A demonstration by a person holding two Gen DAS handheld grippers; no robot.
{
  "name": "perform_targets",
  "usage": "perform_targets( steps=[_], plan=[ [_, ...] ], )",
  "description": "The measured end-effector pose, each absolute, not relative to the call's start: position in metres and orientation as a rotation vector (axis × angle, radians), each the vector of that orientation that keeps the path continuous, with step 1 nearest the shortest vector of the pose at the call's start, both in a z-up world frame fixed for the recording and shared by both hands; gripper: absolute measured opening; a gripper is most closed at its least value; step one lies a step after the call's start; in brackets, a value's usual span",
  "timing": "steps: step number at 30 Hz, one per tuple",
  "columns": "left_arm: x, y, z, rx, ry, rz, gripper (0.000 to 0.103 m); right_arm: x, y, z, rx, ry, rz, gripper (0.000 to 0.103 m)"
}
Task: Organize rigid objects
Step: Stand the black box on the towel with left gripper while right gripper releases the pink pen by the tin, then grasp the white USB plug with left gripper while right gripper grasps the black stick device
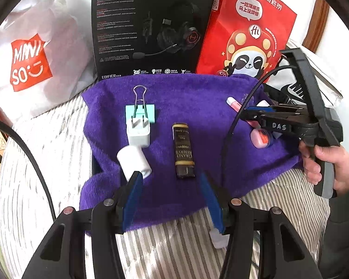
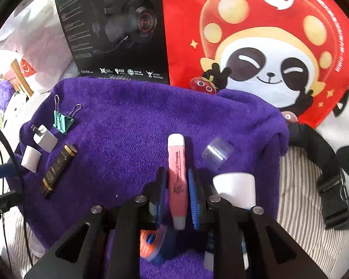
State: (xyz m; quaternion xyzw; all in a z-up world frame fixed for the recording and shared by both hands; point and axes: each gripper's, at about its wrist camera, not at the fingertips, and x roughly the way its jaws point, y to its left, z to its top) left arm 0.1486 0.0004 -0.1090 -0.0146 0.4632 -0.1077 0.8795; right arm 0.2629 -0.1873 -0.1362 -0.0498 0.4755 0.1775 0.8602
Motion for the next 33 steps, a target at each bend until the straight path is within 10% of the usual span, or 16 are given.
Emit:
perform_targets(
  steps=[33],
  plan=[
    [0.101, -0.045, -0.147, -0.018, 1.025, -0.215, 0.052, 0.076, -0.271, -0.116, 0.139, 0.934, 0.214, 0.037]
  ],
)
